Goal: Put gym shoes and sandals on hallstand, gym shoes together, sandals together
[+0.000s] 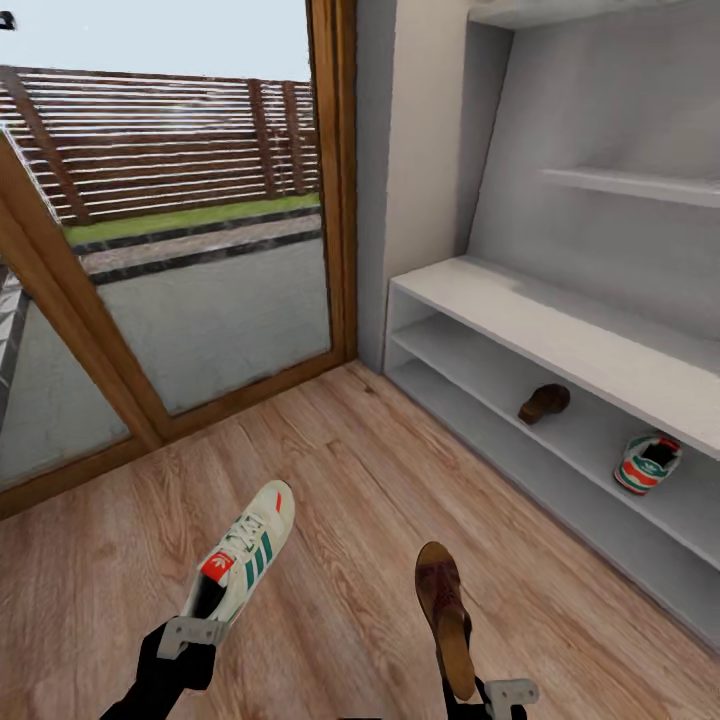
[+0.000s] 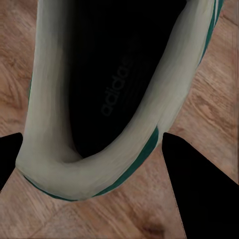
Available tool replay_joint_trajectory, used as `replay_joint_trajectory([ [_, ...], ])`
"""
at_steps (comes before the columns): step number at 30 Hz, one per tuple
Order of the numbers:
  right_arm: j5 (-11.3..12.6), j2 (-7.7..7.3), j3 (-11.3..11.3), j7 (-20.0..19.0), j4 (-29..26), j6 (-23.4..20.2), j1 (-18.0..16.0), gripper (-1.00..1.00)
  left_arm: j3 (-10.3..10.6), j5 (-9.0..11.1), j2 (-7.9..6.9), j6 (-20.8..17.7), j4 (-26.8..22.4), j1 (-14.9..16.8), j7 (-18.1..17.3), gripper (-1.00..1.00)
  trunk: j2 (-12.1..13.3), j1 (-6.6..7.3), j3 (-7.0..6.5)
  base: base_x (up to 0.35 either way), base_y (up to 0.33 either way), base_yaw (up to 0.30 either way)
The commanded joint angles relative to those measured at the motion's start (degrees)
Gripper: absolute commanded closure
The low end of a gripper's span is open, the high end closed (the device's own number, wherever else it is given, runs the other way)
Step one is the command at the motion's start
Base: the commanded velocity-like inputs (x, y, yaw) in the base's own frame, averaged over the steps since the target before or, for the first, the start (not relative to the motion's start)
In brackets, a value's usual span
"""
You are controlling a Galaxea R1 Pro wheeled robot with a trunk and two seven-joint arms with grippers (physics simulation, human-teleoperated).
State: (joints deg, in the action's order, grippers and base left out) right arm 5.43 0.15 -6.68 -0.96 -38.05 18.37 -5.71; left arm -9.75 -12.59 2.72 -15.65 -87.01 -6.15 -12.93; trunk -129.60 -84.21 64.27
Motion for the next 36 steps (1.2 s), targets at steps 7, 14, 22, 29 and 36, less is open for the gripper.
replay_joint_trajectory([
  [7, 0.2, -0.02, 0.0, -0.1, 0.0, 0.0, 0.0, 1.0, 0.0, 0.0, 0.0, 0.0, 0.0, 0.0, -0.1, 1.0, 0.0, 0.0, -0.21, 0.054, 0.004, -0.268],
  [14, 0.2, 0.02, 0.0, 0.0, 0.0, 0.0, 0.0, 1.0, 0.0, 0.0, 0.0, 0.0, 0.0, 0.0, -0.1, 1.0, 0.0, 0.0, -0.41, 0.001, 0.0, -0.268],
  [22, 0.2, -0.03, 0.1, -0.1, 0.0, 0.0, 0.0, 1.0, 0.0, 0.0, 0.0, 0.0, 0.0, 0.0, -0.1, 1.0, 0.0, 0.0, -0.65, 0.0, 0.0, -0.268],
  [29, 0.2, -0.01, 0.1, 0.0, 0.0, 0.0, 0.0, 1.0, 0.0, 0.0, 0.0, 0.0, 0.0, 0.0, -0.1, 1.0, 0.0, 0.0, -0.85, 0.0, 0.029, -0.268],
  [36, 0.2, -0.04, 0.1, 0.0, 0.0, 0.0, 0.0, 1.0, 0.0, 0.0, 0.0, 0.0, 0.0, 0.0, -0.1, 1.0, 0.0, 0.0, -1.06, 0.0, 0.169, -0.268],
])
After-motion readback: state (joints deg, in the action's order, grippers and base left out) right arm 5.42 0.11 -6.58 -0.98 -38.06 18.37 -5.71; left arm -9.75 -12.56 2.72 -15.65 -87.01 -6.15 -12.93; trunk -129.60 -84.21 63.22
